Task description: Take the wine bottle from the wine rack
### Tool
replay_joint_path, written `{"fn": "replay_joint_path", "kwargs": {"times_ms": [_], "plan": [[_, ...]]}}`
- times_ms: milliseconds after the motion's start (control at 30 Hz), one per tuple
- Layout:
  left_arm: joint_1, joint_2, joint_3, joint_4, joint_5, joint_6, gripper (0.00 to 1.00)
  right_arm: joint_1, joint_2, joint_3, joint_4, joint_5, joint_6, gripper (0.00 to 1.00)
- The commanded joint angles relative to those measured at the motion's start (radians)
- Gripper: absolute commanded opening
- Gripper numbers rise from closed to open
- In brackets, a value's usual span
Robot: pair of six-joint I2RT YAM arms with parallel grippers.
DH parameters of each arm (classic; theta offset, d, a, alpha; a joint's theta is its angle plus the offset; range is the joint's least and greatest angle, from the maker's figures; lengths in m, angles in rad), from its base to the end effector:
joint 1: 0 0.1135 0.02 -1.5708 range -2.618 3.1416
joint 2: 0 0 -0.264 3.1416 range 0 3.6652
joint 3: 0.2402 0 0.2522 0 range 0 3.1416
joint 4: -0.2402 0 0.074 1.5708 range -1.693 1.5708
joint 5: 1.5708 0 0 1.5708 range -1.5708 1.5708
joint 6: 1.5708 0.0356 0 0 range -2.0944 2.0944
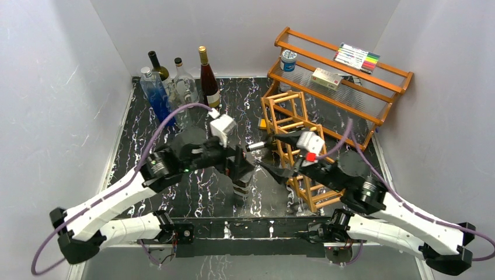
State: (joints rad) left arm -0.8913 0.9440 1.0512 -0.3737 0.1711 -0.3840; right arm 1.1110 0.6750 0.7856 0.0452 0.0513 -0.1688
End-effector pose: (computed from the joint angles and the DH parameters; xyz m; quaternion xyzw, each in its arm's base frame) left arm 0.1257 -0.1652 0.3845 0.2489 0.7535 -0.4145 0.4454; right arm 0.0722 0.1416 0.3821 -0.3723 0.5328 0.3300 0.6845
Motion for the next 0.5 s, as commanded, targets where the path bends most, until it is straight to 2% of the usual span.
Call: {"fn": "replay_joint_path", "kwargs": {"times_ms": [0, 133, 300, 367, 467], "plan": [[-0.183, 0.101, 0.105, -0.087, -0.408, 0.082, 0.94, 0.001, -0.071, 0.045, -0.068, 0.090, -0.063, 0.98], [-0.262, 0.203, 0.184, -0.189, -0.611, 0.090, 0.86, 0.001, -0.084, 0.047, -0.083, 0.104, -0.071, 0.98], [-0.304, 0.242, 0.201, -0.221, -0.699, 0.075, 0.73, 0.001, -0.077, 0.044, -0.087, 0.101, -0.074, 0.98], [-0.303, 0.244, 0.199, -0.233, -0.714, 0.062, 0.64, 0.001, -0.074, 0.039, -0.087, 0.101, -0.073, 0.98], [-0.303, 0.247, 0.199, -0.247, -0.730, 0.043, 0.45, 0.001, -0.072, 0.031, -0.089, 0.104, -0.075, 0.98]]}}
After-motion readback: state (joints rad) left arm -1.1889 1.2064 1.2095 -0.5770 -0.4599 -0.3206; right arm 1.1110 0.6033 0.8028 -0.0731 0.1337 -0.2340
